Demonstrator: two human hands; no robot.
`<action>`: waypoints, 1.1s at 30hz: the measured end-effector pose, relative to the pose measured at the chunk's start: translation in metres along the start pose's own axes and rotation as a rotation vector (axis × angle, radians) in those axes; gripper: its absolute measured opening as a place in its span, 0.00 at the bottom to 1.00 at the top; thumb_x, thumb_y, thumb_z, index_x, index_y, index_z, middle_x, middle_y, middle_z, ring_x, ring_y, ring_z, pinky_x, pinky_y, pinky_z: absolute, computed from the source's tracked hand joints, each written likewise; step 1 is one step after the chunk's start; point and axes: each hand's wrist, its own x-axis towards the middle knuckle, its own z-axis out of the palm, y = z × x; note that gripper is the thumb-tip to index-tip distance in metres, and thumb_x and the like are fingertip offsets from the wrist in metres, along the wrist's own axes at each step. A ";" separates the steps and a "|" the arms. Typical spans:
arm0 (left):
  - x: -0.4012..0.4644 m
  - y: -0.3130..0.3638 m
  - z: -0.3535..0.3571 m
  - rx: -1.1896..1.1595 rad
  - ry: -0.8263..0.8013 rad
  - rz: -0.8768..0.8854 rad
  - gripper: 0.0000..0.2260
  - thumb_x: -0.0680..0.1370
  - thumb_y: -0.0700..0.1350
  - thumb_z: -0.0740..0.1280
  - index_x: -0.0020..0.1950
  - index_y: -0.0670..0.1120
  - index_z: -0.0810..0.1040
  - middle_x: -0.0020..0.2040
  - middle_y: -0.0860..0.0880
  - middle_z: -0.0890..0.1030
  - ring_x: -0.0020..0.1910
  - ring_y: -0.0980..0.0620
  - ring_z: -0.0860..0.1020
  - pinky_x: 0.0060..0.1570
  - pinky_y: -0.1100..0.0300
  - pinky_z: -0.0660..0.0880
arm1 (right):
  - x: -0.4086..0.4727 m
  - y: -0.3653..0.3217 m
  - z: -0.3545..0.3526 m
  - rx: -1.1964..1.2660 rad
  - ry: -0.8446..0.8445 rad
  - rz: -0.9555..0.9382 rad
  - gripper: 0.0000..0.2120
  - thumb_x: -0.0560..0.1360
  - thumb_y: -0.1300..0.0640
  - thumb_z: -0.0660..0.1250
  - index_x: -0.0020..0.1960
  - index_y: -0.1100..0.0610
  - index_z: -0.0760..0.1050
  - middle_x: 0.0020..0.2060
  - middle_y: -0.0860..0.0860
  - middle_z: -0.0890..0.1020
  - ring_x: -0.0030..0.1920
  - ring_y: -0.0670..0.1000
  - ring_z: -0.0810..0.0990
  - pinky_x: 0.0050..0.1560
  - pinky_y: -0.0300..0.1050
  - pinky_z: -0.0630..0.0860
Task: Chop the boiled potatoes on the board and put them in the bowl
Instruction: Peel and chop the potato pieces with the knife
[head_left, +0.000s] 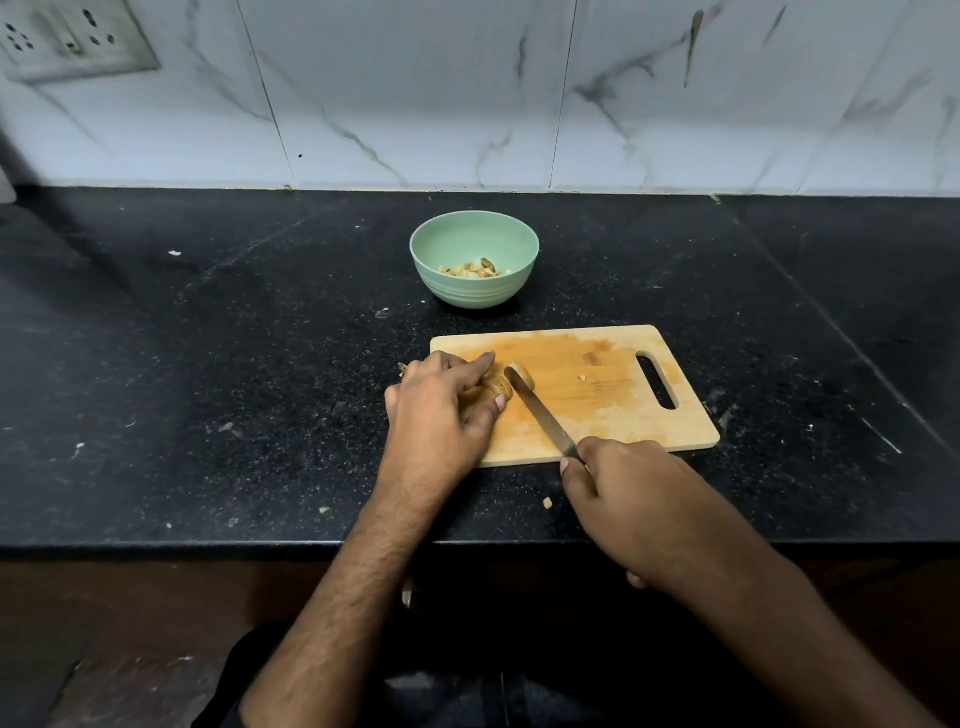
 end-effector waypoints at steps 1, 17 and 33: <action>0.000 0.000 0.001 0.005 -0.006 0.001 0.19 0.78 0.53 0.71 0.69 0.57 0.78 0.54 0.56 0.74 0.58 0.56 0.69 0.58 0.55 0.61 | 0.000 0.000 0.001 -0.007 -0.007 -0.003 0.17 0.84 0.44 0.51 0.59 0.51 0.74 0.39 0.49 0.79 0.31 0.47 0.75 0.43 0.53 0.83; -0.002 0.004 0.003 0.117 0.030 0.003 0.18 0.78 0.63 0.65 0.63 0.54 0.79 0.55 0.54 0.75 0.59 0.53 0.70 0.61 0.48 0.64 | 0.006 0.004 -0.001 0.037 0.019 0.001 0.15 0.83 0.43 0.53 0.55 0.51 0.74 0.38 0.50 0.79 0.30 0.48 0.75 0.42 0.51 0.82; -0.009 0.000 -0.004 -0.127 0.033 -0.044 0.10 0.72 0.53 0.77 0.51 0.58 0.82 0.47 0.61 0.80 0.54 0.60 0.74 0.65 0.46 0.65 | -0.002 0.013 0.001 0.049 0.024 -0.018 0.16 0.83 0.42 0.53 0.60 0.49 0.73 0.39 0.48 0.79 0.29 0.45 0.74 0.43 0.50 0.82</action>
